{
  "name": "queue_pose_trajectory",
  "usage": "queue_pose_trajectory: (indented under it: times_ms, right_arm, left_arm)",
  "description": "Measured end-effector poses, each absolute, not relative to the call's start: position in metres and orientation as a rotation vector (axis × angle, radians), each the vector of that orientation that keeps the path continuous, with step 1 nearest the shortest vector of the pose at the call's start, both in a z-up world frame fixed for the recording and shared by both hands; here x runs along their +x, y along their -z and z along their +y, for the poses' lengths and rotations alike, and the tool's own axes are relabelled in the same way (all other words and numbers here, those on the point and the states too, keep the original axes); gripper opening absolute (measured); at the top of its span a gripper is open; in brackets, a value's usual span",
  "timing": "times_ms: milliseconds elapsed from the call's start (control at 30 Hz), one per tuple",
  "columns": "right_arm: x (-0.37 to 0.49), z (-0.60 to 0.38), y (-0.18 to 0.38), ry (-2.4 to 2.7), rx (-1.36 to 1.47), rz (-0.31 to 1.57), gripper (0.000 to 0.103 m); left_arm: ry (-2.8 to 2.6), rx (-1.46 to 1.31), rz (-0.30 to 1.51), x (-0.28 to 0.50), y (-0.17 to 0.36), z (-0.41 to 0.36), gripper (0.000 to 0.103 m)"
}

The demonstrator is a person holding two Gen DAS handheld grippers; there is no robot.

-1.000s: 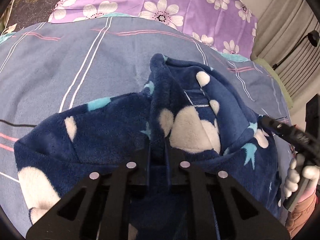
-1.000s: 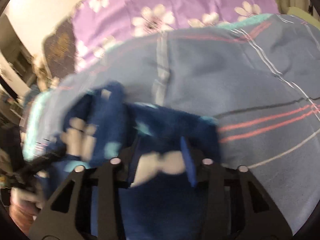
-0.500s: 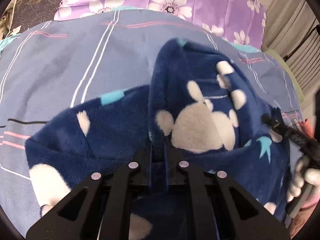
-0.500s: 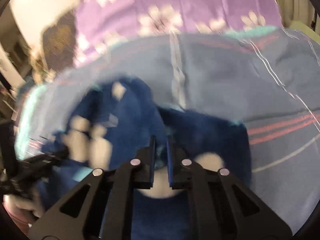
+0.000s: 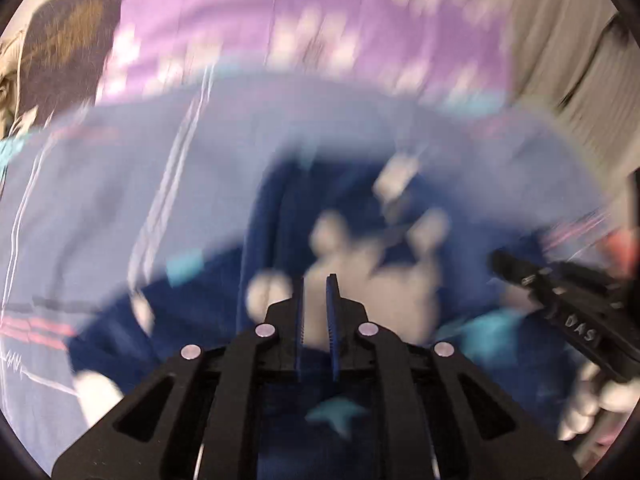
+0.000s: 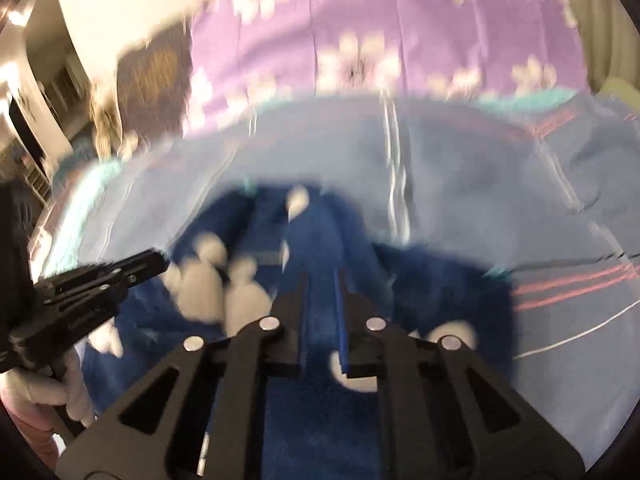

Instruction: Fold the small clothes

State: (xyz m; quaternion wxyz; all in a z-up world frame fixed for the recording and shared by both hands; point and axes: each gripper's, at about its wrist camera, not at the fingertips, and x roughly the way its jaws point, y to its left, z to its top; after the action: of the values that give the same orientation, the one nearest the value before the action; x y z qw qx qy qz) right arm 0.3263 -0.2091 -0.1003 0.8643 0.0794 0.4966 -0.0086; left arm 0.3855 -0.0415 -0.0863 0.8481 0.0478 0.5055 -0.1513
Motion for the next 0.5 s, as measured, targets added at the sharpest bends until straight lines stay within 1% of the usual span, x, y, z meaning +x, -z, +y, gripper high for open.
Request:
queue_pose_trajectory:
  times_ms: [33, 67, 167, 267, 300, 367, 433, 500]
  right_arm:
    - [0.326, -0.21, 0.115, 0.0, 0.168, 1.025, 0.008]
    - [0.321, -0.208, 0.115, -0.002, 0.148, 0.957, 0.008]
    - [0.318, -0.189, 0.108, 0.054, 0.013, 0.949, 0.008]
    - [0.294, -0.197, 0.083, 0.028, 0.069, 0.87, 0.008]
    - [0.28, -0.203, 0.07, 0.003, 0.112, 0.837, 0.009]
    - [0.241, -0.213, 0.044, -0.075, 0.163, 0.766, 0.011]
    - [0.194, -0.218, 0.029, -0.148, 0.165, 0.743, 0.016]
    - [0.144, -0.219, 0.027, -0.227, 0.194, 0.77, 0.017]
  left_arm:
    - [0.328, 0.115, 1.044, 0.385, 0.101, -0.043, 0.012]
    - [0.336, 0.104, 1.001, 0.382, 0.102, -0.041, 0.012]
    - [0.342, 0.093, 1.013, 0.382, 0.095, -0.037, 0.012]
    - [0.342, 0.136, 0.961, 0.362, 0.07, -0.031, 0.011]
    - [0.354, 0.177, 0.899, 0.34, 0.05, -0.023, 0.011]
    - [0.418, 0.212, 0.787, 0.299, 0.022, -0.008, 0.017]
    - [0.474, 0.211, 0.735, 0.263, 0.007, 0.01, 0.036]
    - [0.527, 0.22, 0.717, 0.217, 0.003, 0.03, 0.039]
